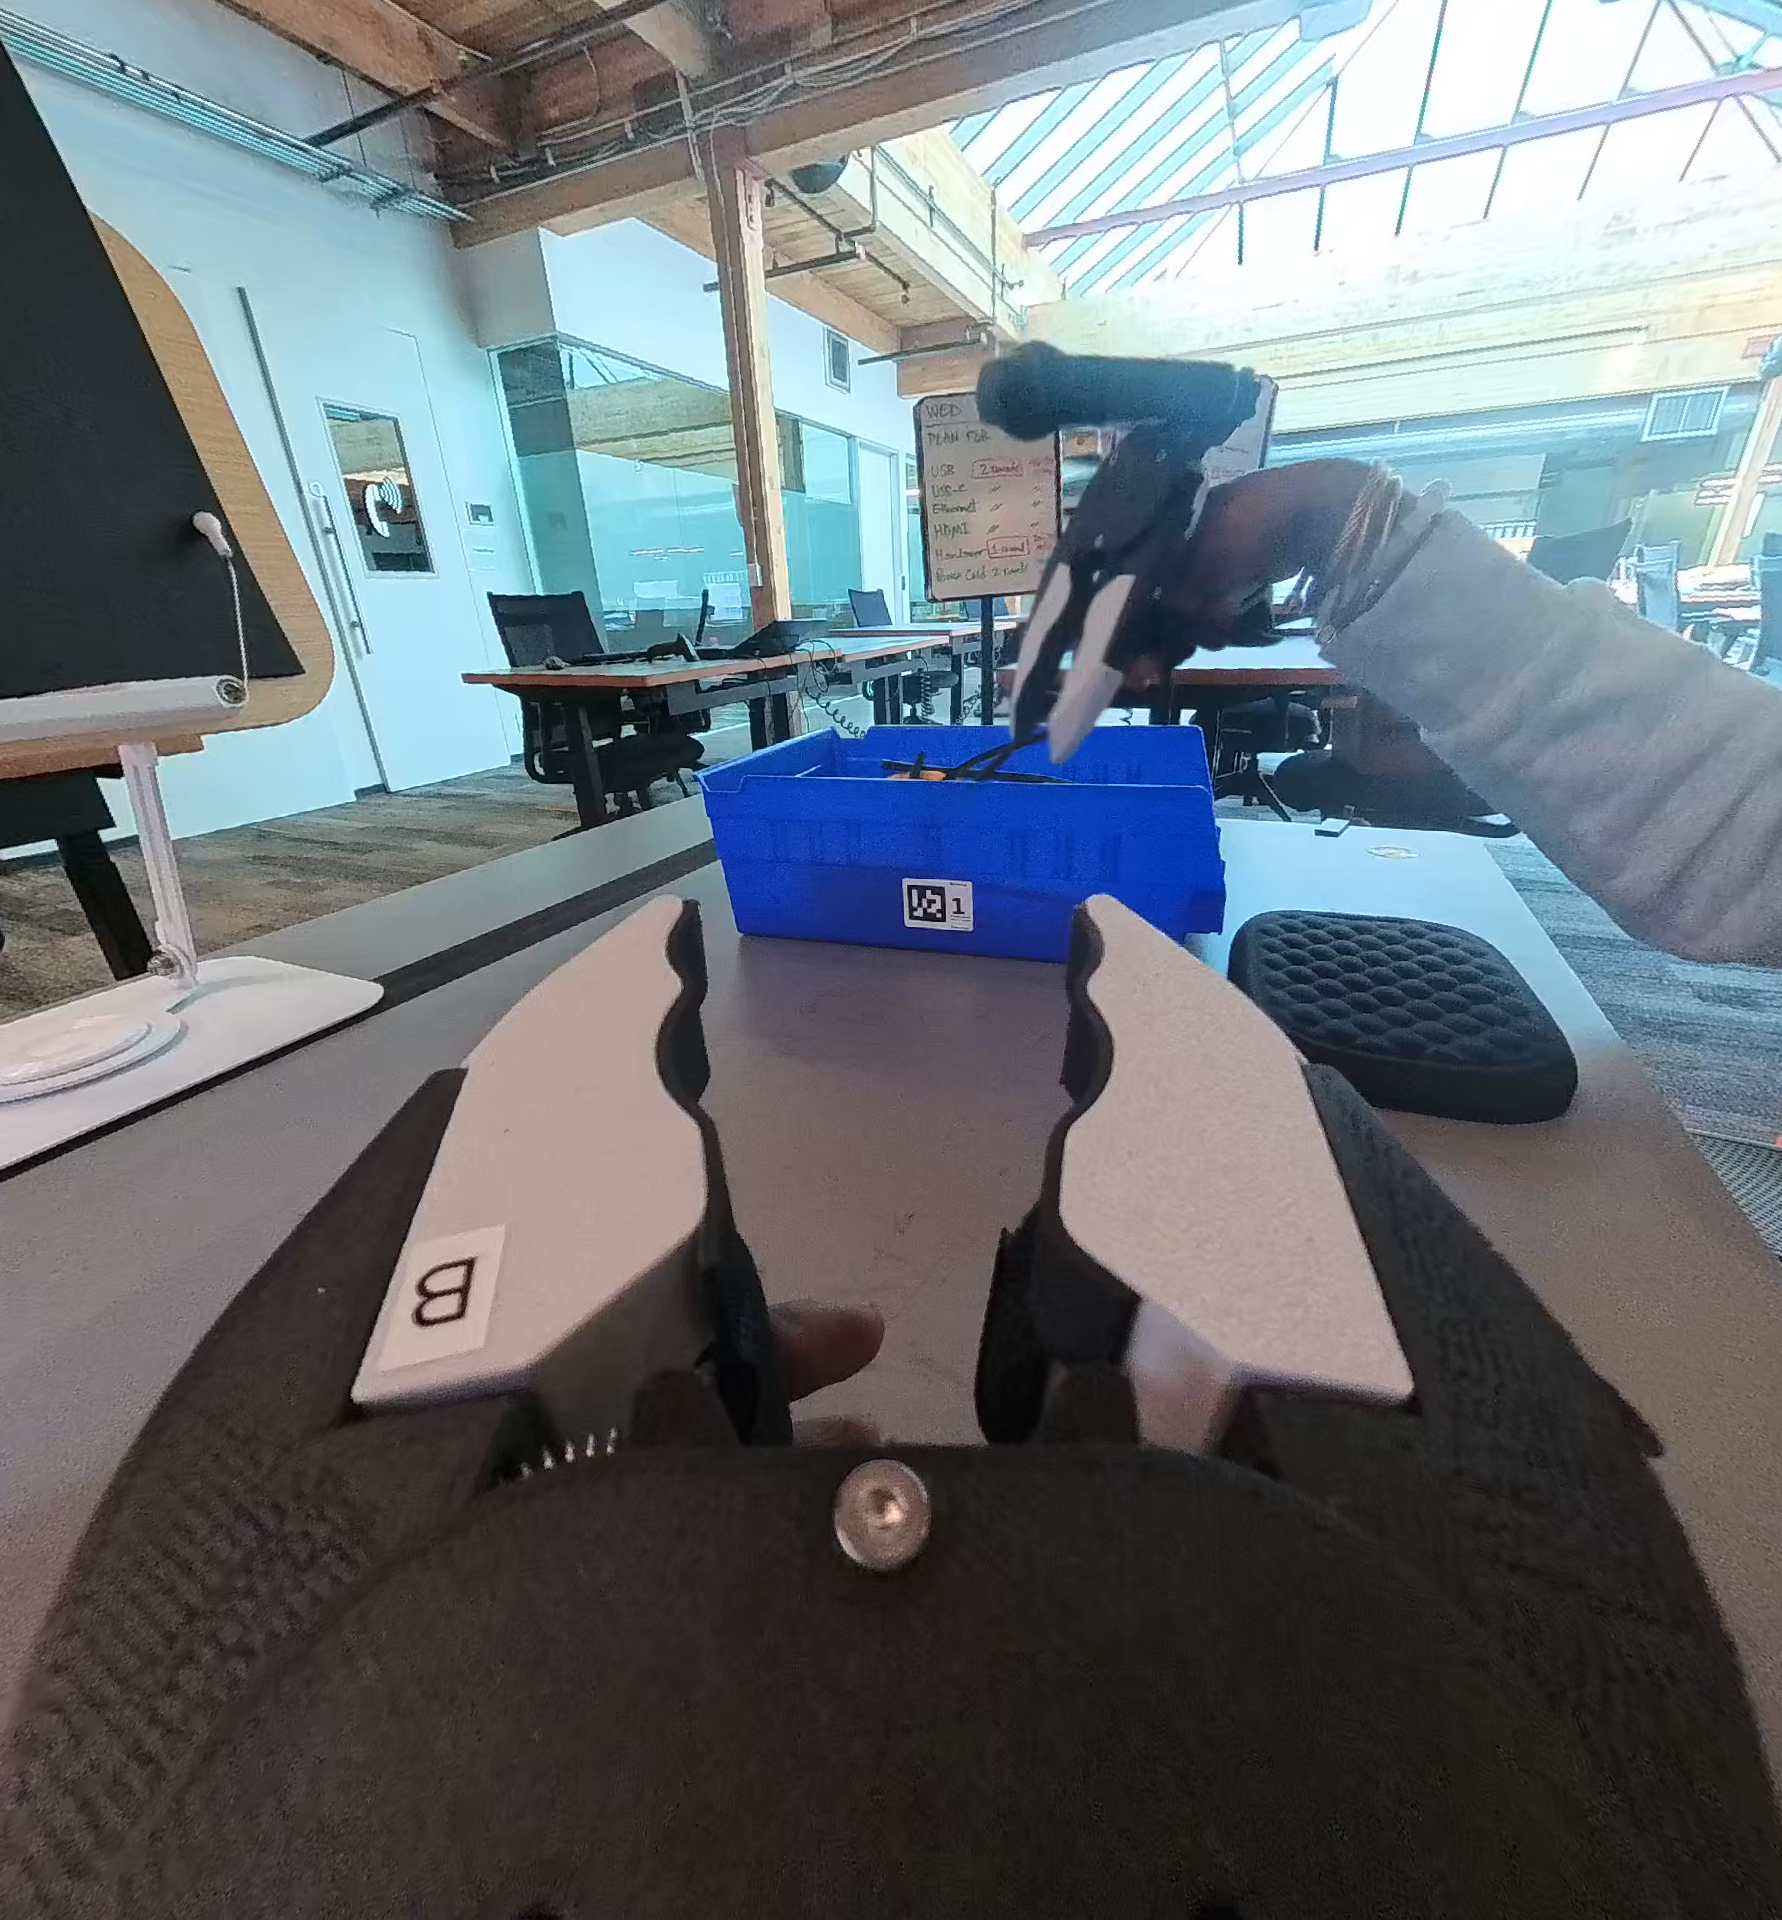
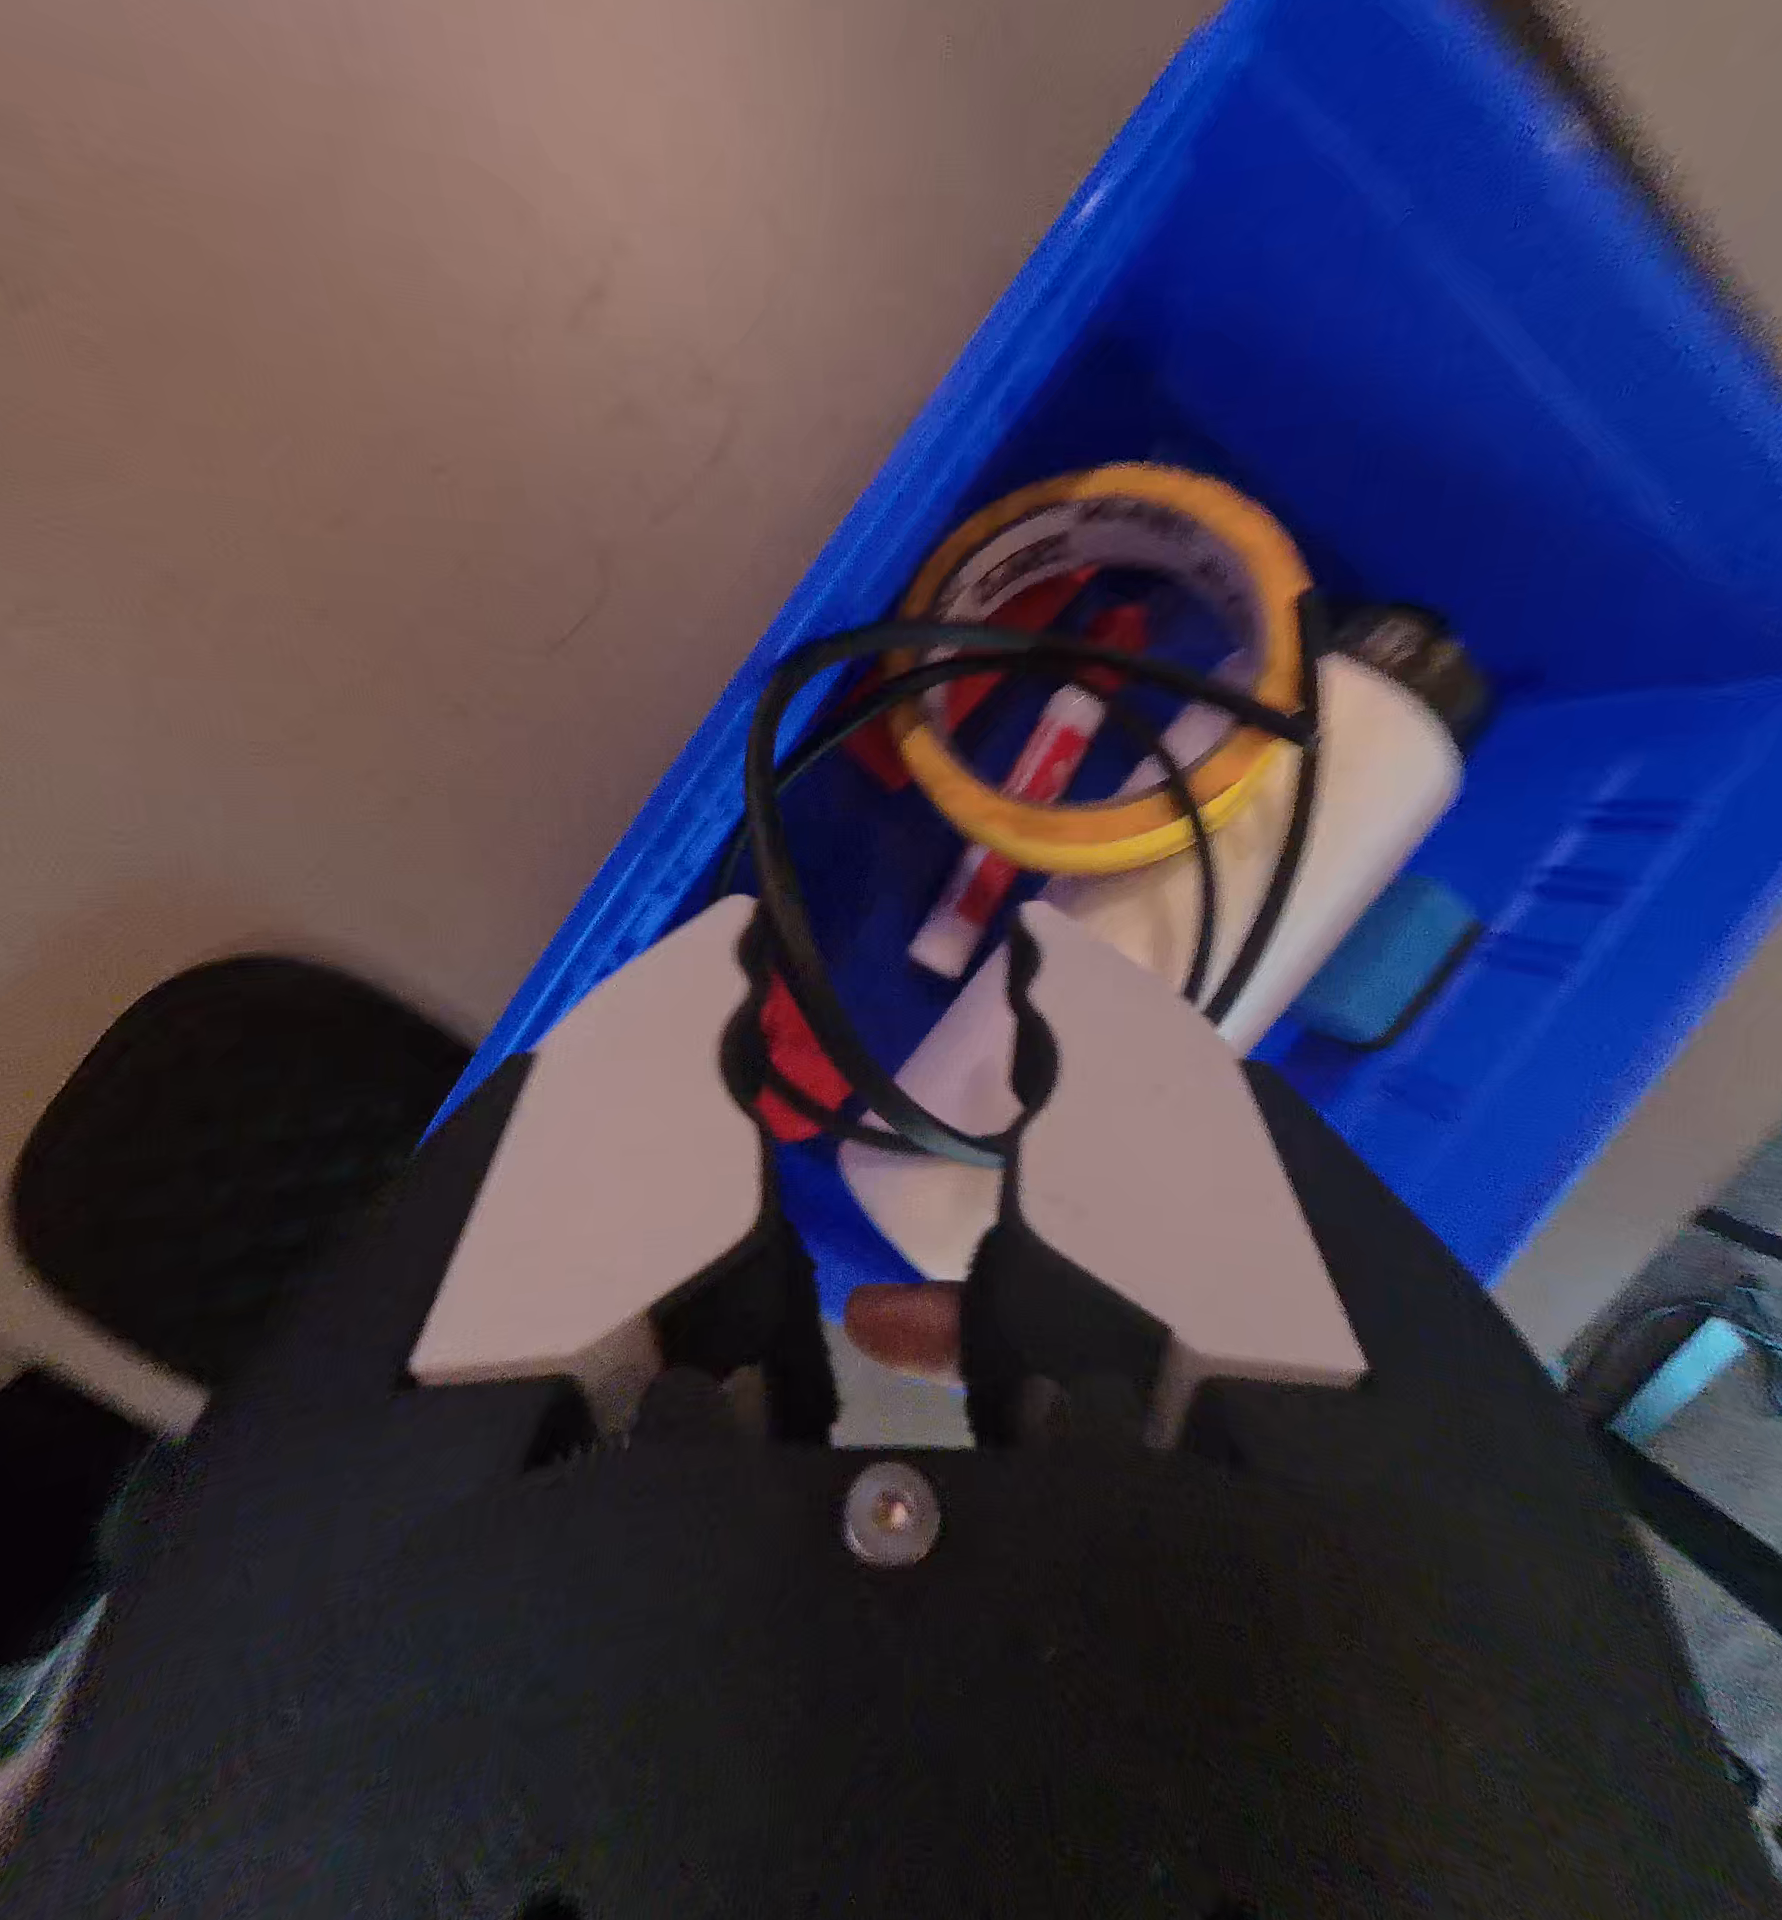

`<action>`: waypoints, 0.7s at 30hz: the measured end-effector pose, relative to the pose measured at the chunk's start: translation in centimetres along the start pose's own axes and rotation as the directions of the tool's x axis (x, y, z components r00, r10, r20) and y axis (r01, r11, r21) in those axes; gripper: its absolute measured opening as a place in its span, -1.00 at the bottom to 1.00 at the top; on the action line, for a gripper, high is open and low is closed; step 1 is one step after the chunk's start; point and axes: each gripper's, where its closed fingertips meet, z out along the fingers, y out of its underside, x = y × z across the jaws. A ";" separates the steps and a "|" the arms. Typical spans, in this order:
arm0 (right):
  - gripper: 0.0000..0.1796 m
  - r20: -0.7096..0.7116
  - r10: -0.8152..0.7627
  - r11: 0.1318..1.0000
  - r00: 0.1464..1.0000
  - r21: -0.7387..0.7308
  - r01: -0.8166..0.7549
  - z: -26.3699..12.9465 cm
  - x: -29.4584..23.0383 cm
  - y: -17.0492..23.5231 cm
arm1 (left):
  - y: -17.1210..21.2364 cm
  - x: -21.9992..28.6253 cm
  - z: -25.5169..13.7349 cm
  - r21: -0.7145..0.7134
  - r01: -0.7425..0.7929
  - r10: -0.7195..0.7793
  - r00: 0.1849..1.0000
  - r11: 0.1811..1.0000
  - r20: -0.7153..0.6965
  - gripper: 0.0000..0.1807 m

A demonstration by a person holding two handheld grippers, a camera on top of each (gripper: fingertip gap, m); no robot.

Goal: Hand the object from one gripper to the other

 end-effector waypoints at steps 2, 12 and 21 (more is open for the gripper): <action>-0.24 0.098 0.012 0.998 0.995 -0.070 -0.005 0.2 -1.3 1.7 | 0.1 0.1 0.1 -0.004 0.001 -0.001 1.000 1.000 -0.006 -0.26; 0.32 0.116 -0.104 0.821 0.988 0.571 0.020 -7.4 -5.7 -4.4 | -0.8 0.3 0.2 0.019 0.006 -0.006 1.000 1.000 0.018 -0.01; 0.62 0.082 -0.167 0.128 0.983 0.990 -0.061 -7.4 -16.9 -11.2 | -3.5 5.1 -6.6 -0.082 0.036 -0.020 0.983 0.996 0.183 0.28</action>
